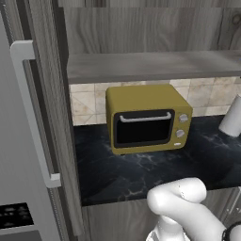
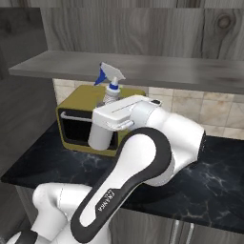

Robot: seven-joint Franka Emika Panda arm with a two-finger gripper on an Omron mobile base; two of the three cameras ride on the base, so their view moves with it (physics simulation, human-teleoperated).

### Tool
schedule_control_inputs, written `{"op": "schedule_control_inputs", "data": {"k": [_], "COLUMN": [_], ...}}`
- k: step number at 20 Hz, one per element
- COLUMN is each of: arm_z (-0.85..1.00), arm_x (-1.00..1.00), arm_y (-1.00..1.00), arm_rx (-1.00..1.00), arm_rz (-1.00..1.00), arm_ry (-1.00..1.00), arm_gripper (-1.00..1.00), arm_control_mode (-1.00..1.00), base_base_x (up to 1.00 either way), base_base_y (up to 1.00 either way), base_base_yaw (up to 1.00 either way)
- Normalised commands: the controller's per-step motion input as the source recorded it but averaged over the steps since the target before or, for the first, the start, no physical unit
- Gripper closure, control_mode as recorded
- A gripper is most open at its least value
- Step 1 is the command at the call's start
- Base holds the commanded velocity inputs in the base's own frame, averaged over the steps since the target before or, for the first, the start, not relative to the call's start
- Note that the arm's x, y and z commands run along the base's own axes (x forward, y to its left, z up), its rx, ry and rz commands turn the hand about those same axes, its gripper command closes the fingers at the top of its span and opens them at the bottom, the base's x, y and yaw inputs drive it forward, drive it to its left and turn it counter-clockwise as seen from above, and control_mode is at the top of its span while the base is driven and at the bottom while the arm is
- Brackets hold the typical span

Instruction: Move the cutting board and knife to the sink. Then move spray from the cabinet to the counter.

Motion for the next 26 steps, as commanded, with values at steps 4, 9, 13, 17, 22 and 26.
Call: {"op": "schedule_control_inputs", "data": {"k": [4, 9, 13, 17, 22, 26], "arm_z": [-0.47, -0.39, -0.41, -0.5, -0.5, -0.47], "arm_x": [0.01, 0.03, 0.0, 0.02, 0.09, 0.3], "arm_y": [-0.02, -0.18, -0.2, -0.16, -0.1, 0.0], "arm_rx": [0.02, -0.03, -0.05, -0.07, -0.1, -0.03], "arm_rz": [0.0, 0.0, 0.0, 0.0, 0.0, 0.0], "arm_ry": [-0.05, 0.0, 0.0, 0.0, -0.01, -0.1], "arm_gripper": [1.0, 1.0, 1.0, 1.0, 1.0, 1.0], "arm_control_mode": [-1.0, -1.0, -1.0, -1.0, -1.0, -1.0], "base_base_x": [0.0, 0.0, 0.0, 0.0, 0.0, 0.0], "base_base_y": [0.0, 0.0, 0.0, 0.0, 0.0, 0.0], "base_base_yaw": [0.0, 0.0, 0.0, 0.0, 0.0, 0.0]}}
